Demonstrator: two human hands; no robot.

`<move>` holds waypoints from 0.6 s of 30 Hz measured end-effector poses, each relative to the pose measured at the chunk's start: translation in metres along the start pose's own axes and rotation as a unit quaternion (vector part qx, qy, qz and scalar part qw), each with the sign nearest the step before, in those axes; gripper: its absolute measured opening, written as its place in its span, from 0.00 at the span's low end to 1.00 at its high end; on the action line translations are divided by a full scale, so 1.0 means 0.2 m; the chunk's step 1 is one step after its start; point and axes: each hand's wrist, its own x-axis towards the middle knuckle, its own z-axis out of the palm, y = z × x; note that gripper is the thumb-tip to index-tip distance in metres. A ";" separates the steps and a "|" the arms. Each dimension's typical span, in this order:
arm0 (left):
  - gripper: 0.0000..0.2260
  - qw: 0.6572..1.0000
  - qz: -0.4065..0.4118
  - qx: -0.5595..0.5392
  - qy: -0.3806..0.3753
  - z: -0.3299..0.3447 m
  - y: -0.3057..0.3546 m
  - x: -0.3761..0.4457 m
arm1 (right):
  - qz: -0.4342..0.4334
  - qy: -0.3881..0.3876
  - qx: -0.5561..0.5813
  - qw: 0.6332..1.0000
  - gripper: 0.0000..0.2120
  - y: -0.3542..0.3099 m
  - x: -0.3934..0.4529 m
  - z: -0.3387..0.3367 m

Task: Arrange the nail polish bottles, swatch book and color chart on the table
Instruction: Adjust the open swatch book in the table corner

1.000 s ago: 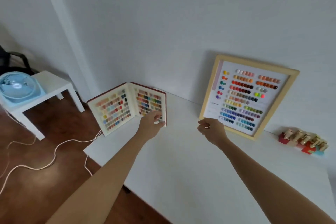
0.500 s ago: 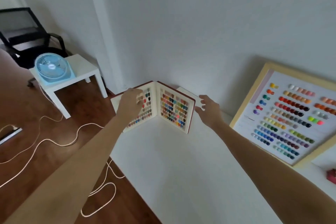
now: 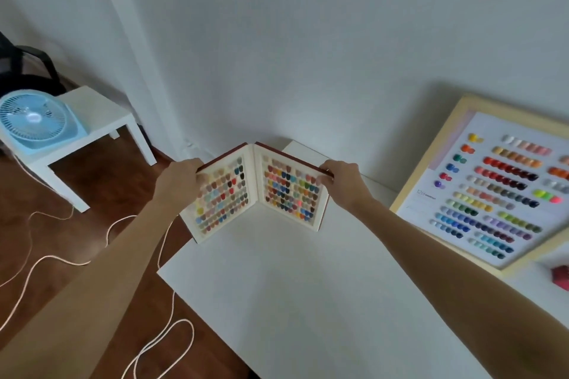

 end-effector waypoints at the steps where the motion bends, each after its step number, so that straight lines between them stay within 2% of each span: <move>1: 0.11 1.000 0.012 -0.005 0.005 0.01 -0.01 0.02 | 0.000 0.002 -0.008 1.000 0.08 0.00 0.01 0.00; 8: 0.08 0.996 0.081 -0.023 0.035 0.04 -0.04 0.19 | 0.031 0.049 -0.032 0.998 0.08 0.03 0.09 -0.01; 13: 0.08 0.988 0.133 -0.066 0.034 0.09 0.07 0.35 | 0.056 0.081 -0.038 0.994 0.09 0.08 0.14 -0.08; 18: 0.08 0.985 0.144 -0.087 0.034 0.15 0.23 0.54 | 0.086 0.114 -0.043 0.989 0.09 0.17 0.21 -0.17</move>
